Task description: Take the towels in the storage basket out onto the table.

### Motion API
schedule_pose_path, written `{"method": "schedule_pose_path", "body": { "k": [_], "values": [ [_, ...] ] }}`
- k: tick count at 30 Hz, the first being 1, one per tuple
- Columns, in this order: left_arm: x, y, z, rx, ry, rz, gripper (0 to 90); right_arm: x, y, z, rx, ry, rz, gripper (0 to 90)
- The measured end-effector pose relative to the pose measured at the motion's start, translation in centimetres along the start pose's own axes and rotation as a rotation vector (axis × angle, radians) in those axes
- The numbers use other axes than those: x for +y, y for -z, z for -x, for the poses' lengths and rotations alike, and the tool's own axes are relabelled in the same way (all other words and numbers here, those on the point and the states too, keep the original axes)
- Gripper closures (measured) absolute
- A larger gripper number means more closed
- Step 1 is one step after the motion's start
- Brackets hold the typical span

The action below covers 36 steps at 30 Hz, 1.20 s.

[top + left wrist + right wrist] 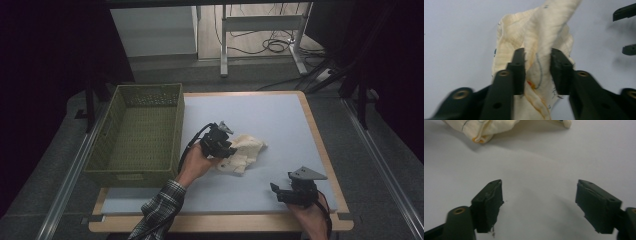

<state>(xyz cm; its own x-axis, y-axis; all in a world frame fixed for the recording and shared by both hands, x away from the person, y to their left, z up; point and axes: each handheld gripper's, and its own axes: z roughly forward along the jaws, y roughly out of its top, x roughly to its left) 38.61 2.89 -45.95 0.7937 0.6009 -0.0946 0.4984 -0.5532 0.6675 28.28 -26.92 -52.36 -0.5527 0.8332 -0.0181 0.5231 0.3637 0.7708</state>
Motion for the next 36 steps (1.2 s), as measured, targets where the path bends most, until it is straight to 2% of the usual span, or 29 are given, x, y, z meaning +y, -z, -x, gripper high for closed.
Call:
{"method": "schedule_pose_path", "body": {
  "k": [2,3,8,11,14,17,19,22,25,27,28,32,34,36],
  "values": [
    [-0.1,0.1,-0.1,0.003,0.005,0.002,75.5,0.2,0.0,0.3,0.018,-0.009,0.004,26.4],
    [-0.3,0.2,-0.2,0.018,0.016,0.006,78.3,0.8,-0.3,1.2,0.051,-0.02,-0.008,30.4],
    [-0.5,1.0,-0.8,0.046,0.048,0.032,81.0,1.7,-1.0,2.5,0.083,-0.029,-0.004,38.2],
    [-0.8,1.5,-1.3,0.061,0.083,0.051,82.9,3.2,-1.9,3.3,0.081,0.015,-0.009,43.8],
    [-1.0,1.6,-1.5,0.068,0.092,0.05,83.4,4.6,-2.8,3.7,0.096,0.036,-0.006,46.4],
    [-1.2,1.6,-1.7,0.079,0.102,0.046,83.9,5.7,-4.0,3.8,0.099,0.077,-0.022,47.4],
    [-1.2,1.7,-1.8,0.088,0.104,0.041,84.4,6.5,-4.7,3.9,0.109,0.078,-0.029,49.5],
    [-1.1,1.8,-2.0,0.102,0.114,0.044,85.1,7.3,-5.4,4.2,0.1,0.074,-0.044,54.4],
    [-1.2,1.9,-2.1,0.114,0.122,0.045,86.1,7.8,-5.6,4.9,0.07,0.068,-0.059,57.8],
    [-1.3,1.9,-2.2,0.119,0.126,0.041,86.2,7.9,-5.7,5.1,0.07,0.058,-0.061,58.0],
    [-1.3,1.8,-2.3,0.125,0.129,0.039,86.3,8.1,-5.9,5.5,0.056,0.056,-0.068,58.0],
    [-1.2,1.8,-2.6,0.125,0.141,0.04,86.3,8.5,-6.6,5.9,0.06,0.031,-0.06,57.4],
    [-1.1,1.8,-2.6,0.127,0.14,0.036,86.3,8.9,-7.7,5.9,0.069,0.016,-0.063,54.8],
    [-1.1,1.8,-2.6,0.126,0.138,0.037,86.3,9.0,-8.6,5.6,0.067,0.022,-0.062,53.1]
  ]
}}
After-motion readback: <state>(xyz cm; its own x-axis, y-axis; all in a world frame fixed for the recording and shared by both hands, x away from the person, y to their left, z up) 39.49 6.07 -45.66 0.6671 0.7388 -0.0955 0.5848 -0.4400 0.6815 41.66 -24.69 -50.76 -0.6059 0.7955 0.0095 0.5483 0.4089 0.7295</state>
